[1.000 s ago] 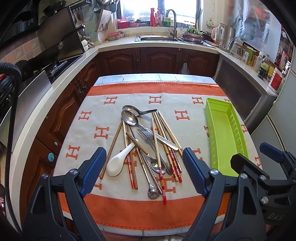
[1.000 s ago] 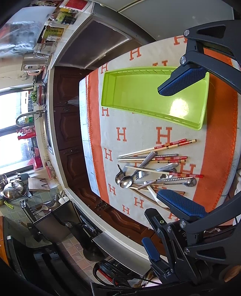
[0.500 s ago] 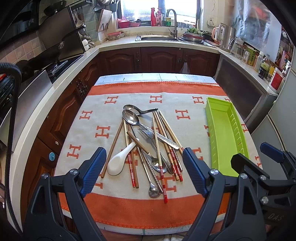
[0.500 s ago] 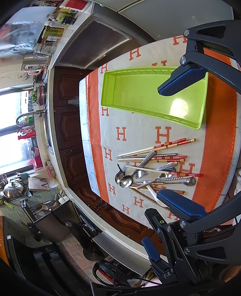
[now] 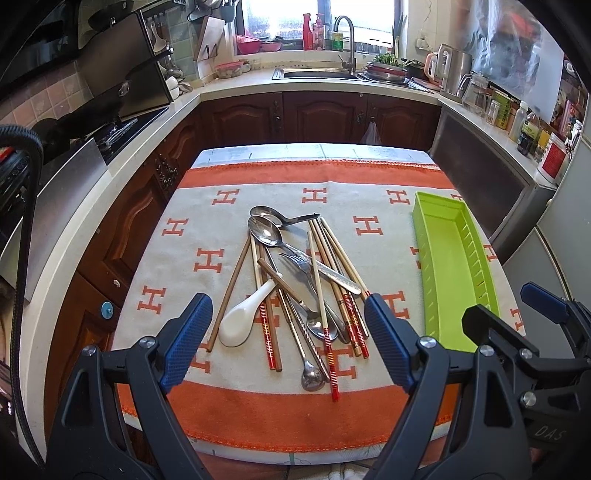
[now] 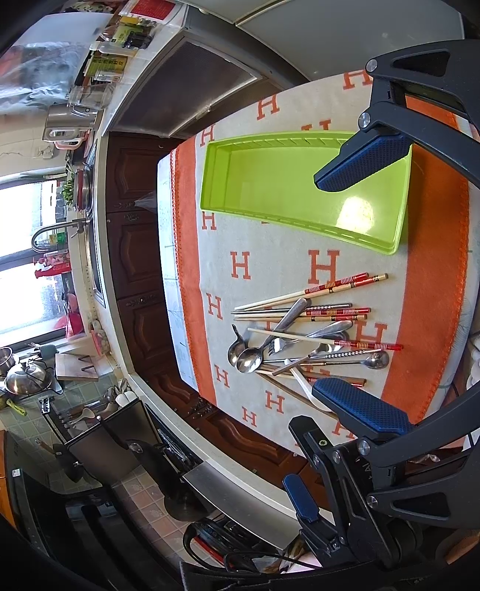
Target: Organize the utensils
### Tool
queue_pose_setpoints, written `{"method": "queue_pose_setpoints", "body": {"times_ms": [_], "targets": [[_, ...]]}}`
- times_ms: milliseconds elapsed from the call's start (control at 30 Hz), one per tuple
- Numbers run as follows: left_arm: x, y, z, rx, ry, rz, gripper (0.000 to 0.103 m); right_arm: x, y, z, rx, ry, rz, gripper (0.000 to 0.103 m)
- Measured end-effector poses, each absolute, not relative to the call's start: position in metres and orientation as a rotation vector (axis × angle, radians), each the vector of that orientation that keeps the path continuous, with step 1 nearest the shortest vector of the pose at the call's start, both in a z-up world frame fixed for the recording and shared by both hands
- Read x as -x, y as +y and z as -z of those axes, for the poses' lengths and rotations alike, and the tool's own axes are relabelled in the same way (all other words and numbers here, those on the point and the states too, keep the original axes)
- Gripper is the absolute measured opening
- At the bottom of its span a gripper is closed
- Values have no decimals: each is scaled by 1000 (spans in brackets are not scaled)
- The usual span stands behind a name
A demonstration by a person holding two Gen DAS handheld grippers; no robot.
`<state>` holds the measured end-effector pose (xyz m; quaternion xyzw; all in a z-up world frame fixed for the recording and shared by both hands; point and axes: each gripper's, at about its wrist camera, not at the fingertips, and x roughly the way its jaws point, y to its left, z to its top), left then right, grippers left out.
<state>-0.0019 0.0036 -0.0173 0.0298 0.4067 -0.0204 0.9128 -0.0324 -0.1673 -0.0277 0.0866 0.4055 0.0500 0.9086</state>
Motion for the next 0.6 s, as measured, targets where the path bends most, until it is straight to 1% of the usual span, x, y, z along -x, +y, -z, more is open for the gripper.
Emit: {"method": "queue_pose_setpoints", "body": {"times_ms": [300,600], "targets": [[4,5,15,-64,837,37,82,38,-161,25,-182,840,-118,102],[-8,16,18,-37,870,44,82,26,-154,26,-172,863,-125,102]]}}
